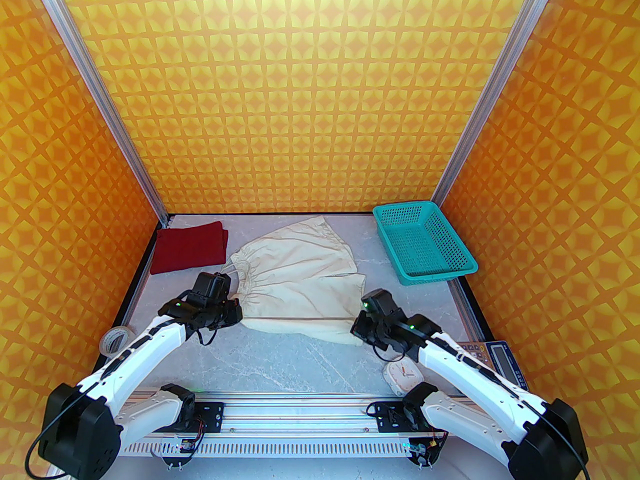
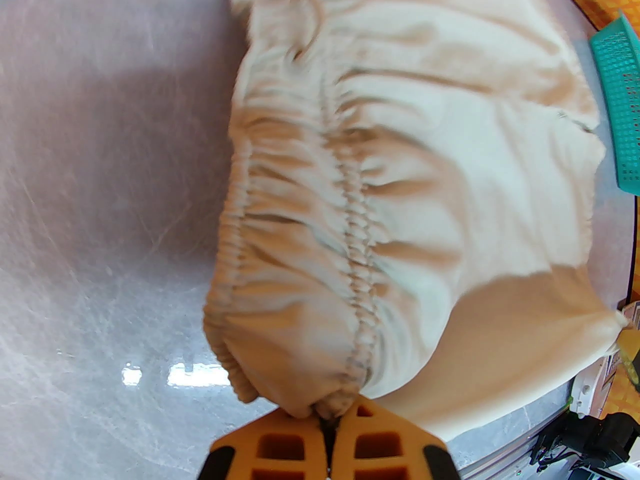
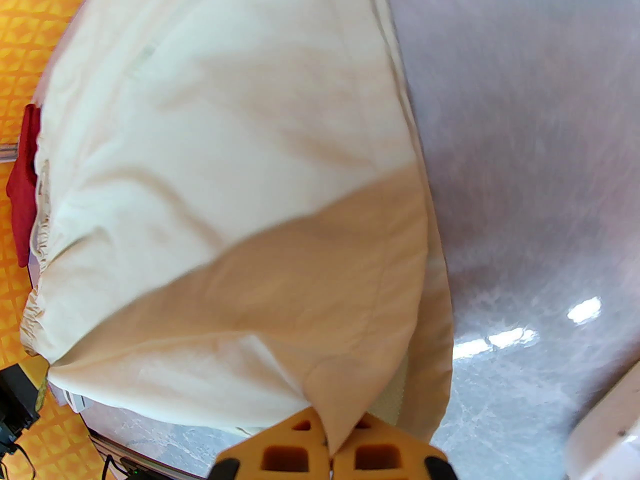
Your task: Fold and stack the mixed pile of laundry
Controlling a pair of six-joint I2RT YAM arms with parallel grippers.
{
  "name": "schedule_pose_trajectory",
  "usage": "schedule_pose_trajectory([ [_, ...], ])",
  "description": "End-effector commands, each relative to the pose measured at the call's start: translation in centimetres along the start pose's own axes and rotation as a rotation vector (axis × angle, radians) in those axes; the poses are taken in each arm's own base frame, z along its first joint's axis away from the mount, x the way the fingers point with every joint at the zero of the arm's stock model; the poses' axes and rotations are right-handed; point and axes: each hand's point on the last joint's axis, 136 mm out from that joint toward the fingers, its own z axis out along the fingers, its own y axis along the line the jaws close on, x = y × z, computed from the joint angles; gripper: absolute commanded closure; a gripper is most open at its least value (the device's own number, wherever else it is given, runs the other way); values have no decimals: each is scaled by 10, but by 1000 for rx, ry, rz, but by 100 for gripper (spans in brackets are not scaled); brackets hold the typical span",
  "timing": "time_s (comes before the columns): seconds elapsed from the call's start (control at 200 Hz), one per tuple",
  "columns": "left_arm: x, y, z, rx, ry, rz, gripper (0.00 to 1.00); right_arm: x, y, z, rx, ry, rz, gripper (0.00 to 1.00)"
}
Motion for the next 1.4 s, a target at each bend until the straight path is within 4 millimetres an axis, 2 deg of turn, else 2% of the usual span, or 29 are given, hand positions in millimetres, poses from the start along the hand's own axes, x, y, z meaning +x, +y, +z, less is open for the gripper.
schedule_pose_trajectory([
  [0.0, -7, -1, -15, -48, -18, 50, 100, -16, -5, -20, 70, -59, -88, 100],
  [0.11, -23, -13, -31, -32, -58, 85, 100, -40, 4, -42, 95, -140, -181, 100],
  [0.245, -42, -27, -46, -17, -98, 130, 100, -82, 21, -71, 151, -269, -277, 100],
  [0.35, -60, -34, -46, -9, -129, 141, 100, -115, 42, -78, 127, -324, -308, 100],
  [0.435, -81, -39, -46, 4, -179, 140, 100, -143, 67, -74, 92, -352, -352, 100],
  [0.555, -111, -46, -42, 21, -218, 129, 100, -181, 112, -57, 23, -385, -433, 100],
  [0.665, -128, -49, -33, 43, -232, 105, 100, -210, 153, -41, -28, -395, -501, 100],
  [0.8, -147, -35, -19, 58, -240, 29, 100, -239, 188, -14, -54, -393, -566, 100],
  [0.945, -169, -23, -7, 89, -249, -51, 100, -267, 205, 22, -37, -387, -585, 100],
  [1.035, -180, -14, 1, 103, -255, -105, 100, -281, 216, 35, -58, -398, -596, 100],
  [1.19, -193, 3, 20, 107, -234, -178, 100, -305, 220, 68, -80, -391, -574, 100],
  [1.395, -209, 19, 52, 128, -208, -271, 100, -319, 218, 124, -122, -349, -544, 100],
])
